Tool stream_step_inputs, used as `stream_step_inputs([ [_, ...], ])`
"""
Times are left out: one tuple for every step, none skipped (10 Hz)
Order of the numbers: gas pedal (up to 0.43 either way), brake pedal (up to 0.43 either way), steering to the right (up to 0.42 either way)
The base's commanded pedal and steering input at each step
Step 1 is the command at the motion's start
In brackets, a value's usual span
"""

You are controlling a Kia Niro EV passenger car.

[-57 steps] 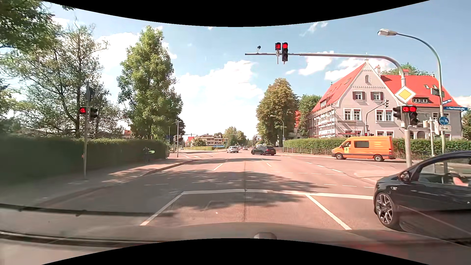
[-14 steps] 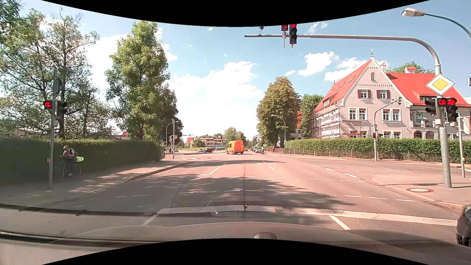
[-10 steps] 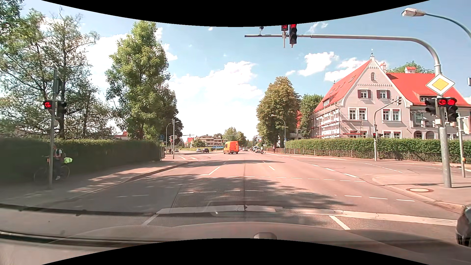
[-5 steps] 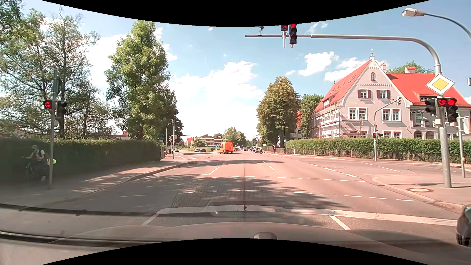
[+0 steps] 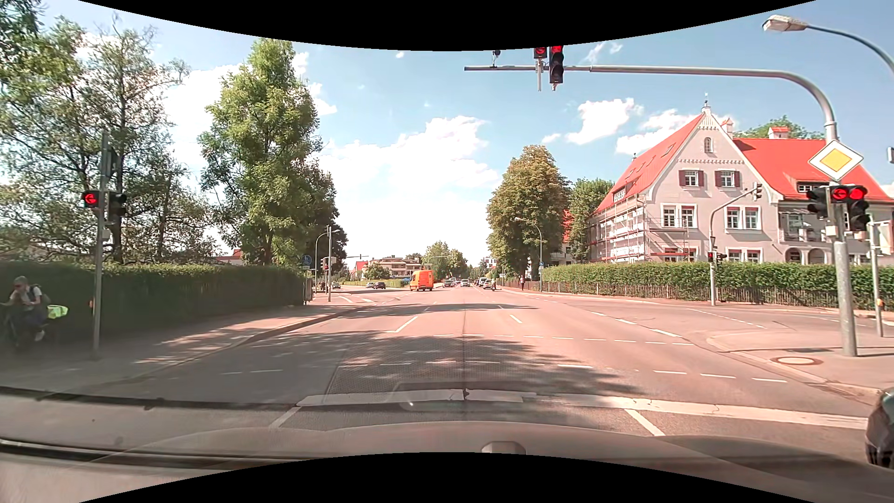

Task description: Follow the waypoints while adhering to traffic rules and regulations

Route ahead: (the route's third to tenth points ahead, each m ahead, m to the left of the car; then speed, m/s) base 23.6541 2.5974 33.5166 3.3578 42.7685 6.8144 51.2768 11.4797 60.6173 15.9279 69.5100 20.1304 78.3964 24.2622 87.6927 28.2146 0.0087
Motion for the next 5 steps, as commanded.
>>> stream_step_inputs([
  [0.0,0.439,-0.001],
  [0.0,0.439,-0.002],
  [0.0,0.439,-0.002],
  [0.0,0.439,-0.002],
  [0.0,0.445,-0.003],
])
